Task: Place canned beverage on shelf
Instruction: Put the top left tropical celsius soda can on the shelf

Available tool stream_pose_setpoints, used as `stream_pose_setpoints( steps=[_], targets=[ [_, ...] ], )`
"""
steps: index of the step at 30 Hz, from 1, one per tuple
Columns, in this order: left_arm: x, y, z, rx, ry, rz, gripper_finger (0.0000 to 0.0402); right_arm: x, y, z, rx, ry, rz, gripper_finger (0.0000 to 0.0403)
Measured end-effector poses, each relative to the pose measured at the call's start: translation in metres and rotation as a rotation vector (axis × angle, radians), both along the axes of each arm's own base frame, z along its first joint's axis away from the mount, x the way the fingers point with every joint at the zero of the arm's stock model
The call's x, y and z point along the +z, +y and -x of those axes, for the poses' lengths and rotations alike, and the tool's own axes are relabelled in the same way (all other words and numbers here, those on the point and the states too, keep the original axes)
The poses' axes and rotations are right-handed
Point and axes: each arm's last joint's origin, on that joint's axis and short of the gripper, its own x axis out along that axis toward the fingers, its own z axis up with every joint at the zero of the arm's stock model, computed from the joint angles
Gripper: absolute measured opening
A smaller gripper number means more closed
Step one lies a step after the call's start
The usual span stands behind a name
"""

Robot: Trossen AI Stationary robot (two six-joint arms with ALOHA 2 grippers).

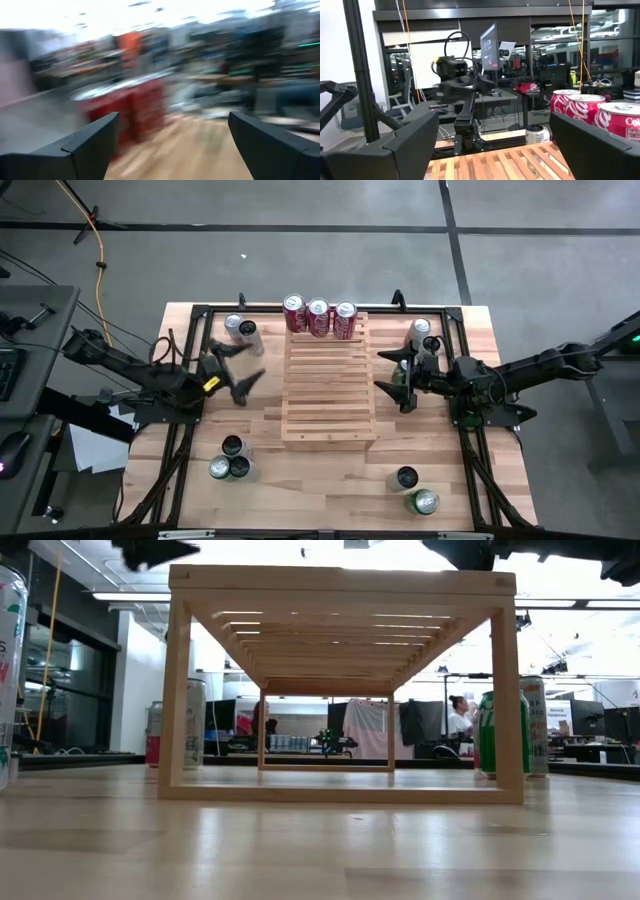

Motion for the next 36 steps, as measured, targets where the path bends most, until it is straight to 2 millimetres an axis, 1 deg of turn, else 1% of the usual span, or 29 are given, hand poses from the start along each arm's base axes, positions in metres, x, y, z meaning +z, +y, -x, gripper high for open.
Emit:
stream_pose_setpoints(
  steps=[2, 4, 6, 9, 11, 16, 22, 28, 32, 36],
  targets=[
    [-0.006, 0.007, 0.003, 0.208, 0.045, 0.033, 0.0364, 0.000, 0.000, 0.000, 0.000, 0.001, 0.000, 0.0366],
    [-0.014, 0.014, 0.004, 0.377, 0.080, 0.053, 0.0364, 0.000, 0.000, 0.000, 0.000, 0.001, 0.000, 0.0366],
    [-0.021, 0.020, 0.005, 0.458, 0.088, 0.077, 0.0364, 0.000, 0.000, 0.000, 0.000, 0.000, 0.000, 0.0366],
    [-0.029, 0.031, 0.005, 0.528, 0.075, 0.122, 0.0364, 0.000, 0.000, 0.000, 0.000, 0.000, 0.000, 0.0366],
    [-0.034, 0.038, 0.006, 0.552, 0.079, 0.152, 0.0364, 0.000, 0.000, 0.000, 0.000, 0.000, 0.000, 0.0366],
    [-0.047, 0.061, 0.007, 0.548, 0.113, 0.284, 0.0364, 0.000, 0.000, 0.000, 0.000, 0.000, 0.000, 0.0366],
    [-0.062, 0.085, 0.007, 0.631, 0.198, 0.367, 0.0364, 0.000, 0.000, 0.000, 0.000, 0.000, 0.000, 0.0366],
    [-0.068, 0.095, -0.005, 0.620, 0.248, 0.357, 0.0364, 0.000, 0.000, 0.000, -0.001, 0.001, 0.004, 0.0366],
    [-0.068, 0.098, -0.015, 0.584, 0.261, 0.324, 0.0364, 0.000, 0.000, 0.000, -0.001, 0.000, 0.001, 0.0366],
    [-0.070, 0.100, -0.019, 0.586, 0.265, 0.316, 0.0364, 0.000, 0.000, 0.000, 0.000, 0.007, 0.001, 0.0366]
  ],
)
